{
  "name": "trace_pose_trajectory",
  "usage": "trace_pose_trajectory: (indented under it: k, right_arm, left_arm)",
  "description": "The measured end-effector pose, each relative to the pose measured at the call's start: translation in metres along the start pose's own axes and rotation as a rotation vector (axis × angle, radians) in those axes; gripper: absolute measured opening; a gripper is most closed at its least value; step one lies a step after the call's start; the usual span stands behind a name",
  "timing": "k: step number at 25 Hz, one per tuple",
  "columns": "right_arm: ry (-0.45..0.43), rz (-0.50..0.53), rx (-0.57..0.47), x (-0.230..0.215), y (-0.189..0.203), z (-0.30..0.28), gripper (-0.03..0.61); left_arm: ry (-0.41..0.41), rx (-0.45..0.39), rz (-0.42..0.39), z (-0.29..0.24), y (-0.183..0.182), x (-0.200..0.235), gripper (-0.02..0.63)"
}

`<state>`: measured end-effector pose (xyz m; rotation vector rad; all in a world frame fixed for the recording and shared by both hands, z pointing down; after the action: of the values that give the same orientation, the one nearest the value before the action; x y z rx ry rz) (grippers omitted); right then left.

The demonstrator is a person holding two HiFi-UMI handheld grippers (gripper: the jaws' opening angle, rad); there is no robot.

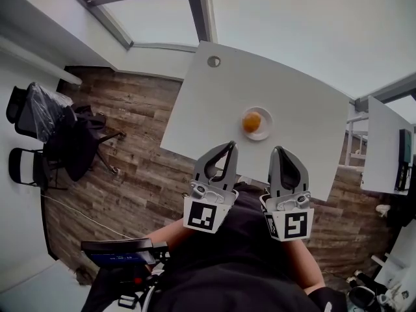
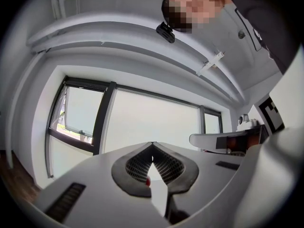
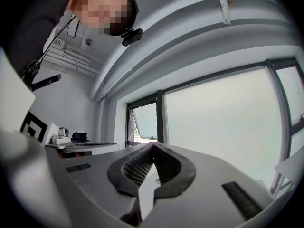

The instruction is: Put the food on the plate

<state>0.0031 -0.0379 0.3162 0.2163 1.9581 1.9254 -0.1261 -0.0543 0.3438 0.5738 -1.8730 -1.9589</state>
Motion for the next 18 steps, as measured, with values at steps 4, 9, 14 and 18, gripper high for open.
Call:
trace_pose_trajectory:
  k: [4,9,14,18]
  right_arm:
    - [0.003,0.002,-0.004,0.002,0.001,0.004,-0.003]
    - [0.012,0.009,0.009,0.006,0.007,0.006,-0.003]
    - [0.008,0.015,0.002,0.01,0.008,0.009,-0.003]
    - [0.015,0.024,-0.004,0.012,0.01,0.008,-0.003]
  left_arm:
    - [-0.014,0.003,0.025,0.004,0.005,0.002,0.008]
    - [-0.001,-0.011,0.025,0.007,0.003,0.002,0.008]
    - [-0.001,-0.018,0.023,0.012,0.002,0.002,0.008]
    - [-0.002,-0.009,0.025,0.014,0.007,0.004,0.008]
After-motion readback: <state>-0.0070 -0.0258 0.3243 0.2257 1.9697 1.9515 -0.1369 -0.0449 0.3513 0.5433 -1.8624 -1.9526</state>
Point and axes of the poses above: the fingertips, and each gripper's own axes: z backward along the fingers, x to its left, y out of its underside, the point moved 4 cm from there along z, backward along the fingers, and after that the axes turned 8 degrees about -z, right-handed, at the moved point
